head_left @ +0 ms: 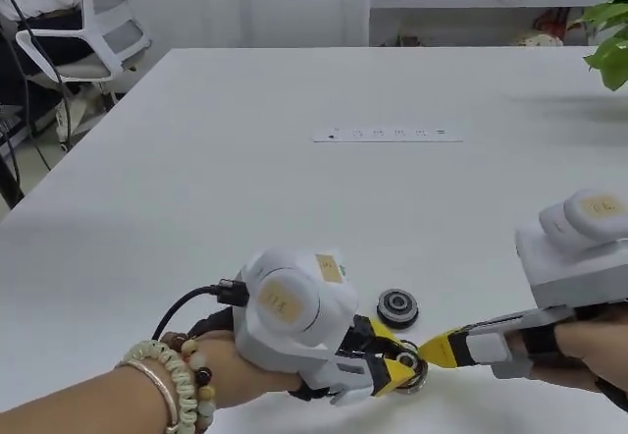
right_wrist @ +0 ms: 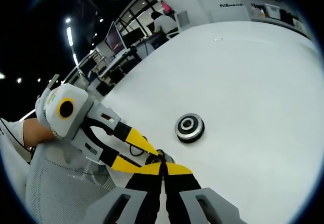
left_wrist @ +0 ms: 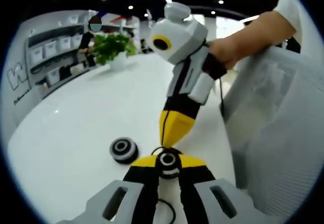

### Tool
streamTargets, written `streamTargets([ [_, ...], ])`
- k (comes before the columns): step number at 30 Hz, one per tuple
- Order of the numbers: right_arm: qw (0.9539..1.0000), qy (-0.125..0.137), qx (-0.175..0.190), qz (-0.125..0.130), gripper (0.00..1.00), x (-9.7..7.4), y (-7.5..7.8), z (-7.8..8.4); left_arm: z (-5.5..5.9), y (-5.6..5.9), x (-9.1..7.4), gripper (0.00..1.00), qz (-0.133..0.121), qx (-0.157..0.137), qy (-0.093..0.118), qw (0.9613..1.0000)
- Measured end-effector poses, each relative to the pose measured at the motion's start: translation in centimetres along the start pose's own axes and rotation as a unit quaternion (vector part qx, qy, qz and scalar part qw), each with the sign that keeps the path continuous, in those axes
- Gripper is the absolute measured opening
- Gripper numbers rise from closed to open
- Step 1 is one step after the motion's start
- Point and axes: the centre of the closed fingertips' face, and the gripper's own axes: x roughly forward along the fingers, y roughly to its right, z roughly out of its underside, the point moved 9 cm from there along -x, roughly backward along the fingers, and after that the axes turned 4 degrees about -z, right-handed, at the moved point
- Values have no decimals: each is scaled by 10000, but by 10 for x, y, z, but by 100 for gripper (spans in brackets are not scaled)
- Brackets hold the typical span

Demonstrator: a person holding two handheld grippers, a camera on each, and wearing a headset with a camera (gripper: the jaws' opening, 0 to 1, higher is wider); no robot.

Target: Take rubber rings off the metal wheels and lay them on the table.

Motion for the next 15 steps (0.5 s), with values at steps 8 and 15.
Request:
streamTargets([
  [8,10000,-13,-88,20,0,-3,-2,1,-23,7,-8,28,139,448,85,9989],
  [15,9999,32,-128,2,0,-6,-3,-2,-40,9,-19,39,265,355,186,9988],
])
